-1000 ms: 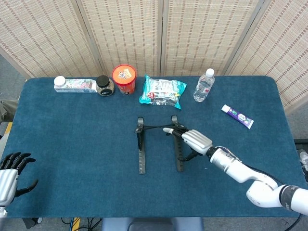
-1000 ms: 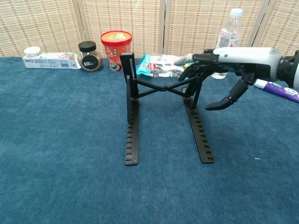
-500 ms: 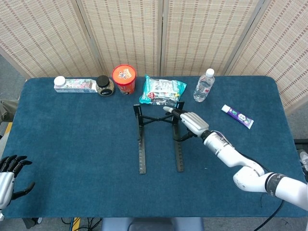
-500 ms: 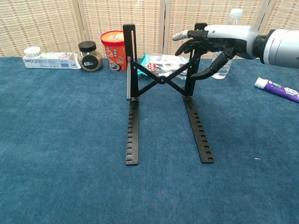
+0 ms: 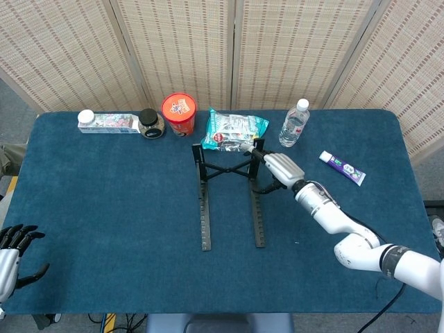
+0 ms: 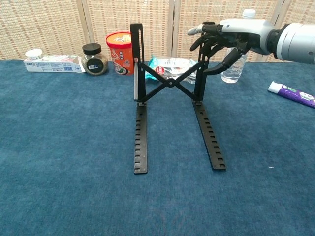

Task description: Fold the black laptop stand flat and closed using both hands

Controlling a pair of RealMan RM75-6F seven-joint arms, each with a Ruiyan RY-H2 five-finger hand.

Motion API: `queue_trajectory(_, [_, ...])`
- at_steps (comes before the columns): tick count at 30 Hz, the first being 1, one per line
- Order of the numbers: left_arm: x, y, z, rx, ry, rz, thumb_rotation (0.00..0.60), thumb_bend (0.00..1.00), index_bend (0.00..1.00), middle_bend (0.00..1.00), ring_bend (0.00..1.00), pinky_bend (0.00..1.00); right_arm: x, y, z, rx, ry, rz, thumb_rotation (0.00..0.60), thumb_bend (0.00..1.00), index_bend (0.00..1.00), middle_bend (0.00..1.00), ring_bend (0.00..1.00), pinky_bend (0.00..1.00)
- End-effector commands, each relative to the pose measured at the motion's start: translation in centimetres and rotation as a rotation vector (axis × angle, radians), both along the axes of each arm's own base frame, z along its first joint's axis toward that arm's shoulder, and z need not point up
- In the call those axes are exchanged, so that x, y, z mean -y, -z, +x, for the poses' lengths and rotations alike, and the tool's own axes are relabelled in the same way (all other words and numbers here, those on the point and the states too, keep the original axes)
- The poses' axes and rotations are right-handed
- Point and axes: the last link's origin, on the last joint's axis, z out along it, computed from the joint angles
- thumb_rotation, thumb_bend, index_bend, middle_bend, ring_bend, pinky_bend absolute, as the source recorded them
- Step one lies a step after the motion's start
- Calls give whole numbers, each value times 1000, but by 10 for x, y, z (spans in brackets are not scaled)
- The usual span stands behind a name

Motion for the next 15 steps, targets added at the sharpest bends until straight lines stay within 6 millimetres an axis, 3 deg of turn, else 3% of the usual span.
queue_trajectory(1, [0,0,0,0,2,2,600,173,294,201,111,74,-3,-2,0,7,-5,1,600,146,0,205,97,187])
queue_trajectory(4, [1,-1,0,-1,-2,4,600,173,294,201,111,74,-12,-8,-1,18,-20,7,600,147,0,205,97,187])
queue_trajectory(5, [-24,8,20,-2,10,-19,600,173,294,201,111,74,-16,-11,-4,20,-25,9,600,147,0,205,97,187])
queue_trajectory(7, [2,1,3,-20,-56,-13,600,172,294,201,111,74,-23,-18,-10,12,-31,6,600,147,0,205,97,187])
queue_trajectory(8, [5,0,0,-15,-38,-11,600,172,294,201,111,74,-28,-23,-15,0,-34,-1,600,147,0,205,97,187])
queue_trajectory(15, [-2,2,0,-1,-5,-11,600,172,295,201,111,74,-47,-48,-47,-129,-9,-62,600,171,0,206,97,192])
